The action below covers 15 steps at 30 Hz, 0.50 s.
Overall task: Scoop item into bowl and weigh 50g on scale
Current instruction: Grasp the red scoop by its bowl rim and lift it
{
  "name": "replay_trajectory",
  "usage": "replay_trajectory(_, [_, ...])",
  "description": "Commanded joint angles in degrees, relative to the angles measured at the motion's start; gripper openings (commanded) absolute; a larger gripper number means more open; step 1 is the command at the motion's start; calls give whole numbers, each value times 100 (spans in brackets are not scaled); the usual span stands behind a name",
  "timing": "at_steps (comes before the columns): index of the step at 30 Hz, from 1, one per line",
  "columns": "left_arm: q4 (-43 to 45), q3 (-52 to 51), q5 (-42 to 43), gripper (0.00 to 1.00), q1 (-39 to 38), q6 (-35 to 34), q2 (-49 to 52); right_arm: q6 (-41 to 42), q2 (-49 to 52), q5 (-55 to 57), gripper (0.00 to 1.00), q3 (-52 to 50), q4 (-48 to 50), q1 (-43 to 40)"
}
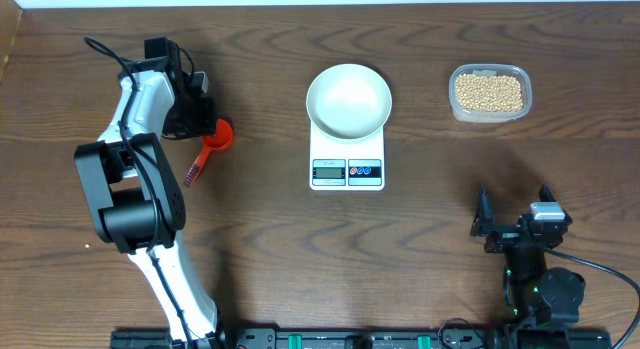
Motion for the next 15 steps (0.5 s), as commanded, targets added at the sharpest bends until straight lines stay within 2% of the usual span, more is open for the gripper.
replay_trajectory(1, [28, -39, -92, 30, 13, -94, 81, 42, -37, -33, 99, -9, -20, 59])
replay_trajectory(13, [518, -387, -46, 29, 13, -116, 81, 42, -35, -33, 99, -9, -20, 59])
replay_trajectory(15, [579, -433, -46, 23, 13, -116, 81, 42, -37, -33, 99, -11, -20, 59])
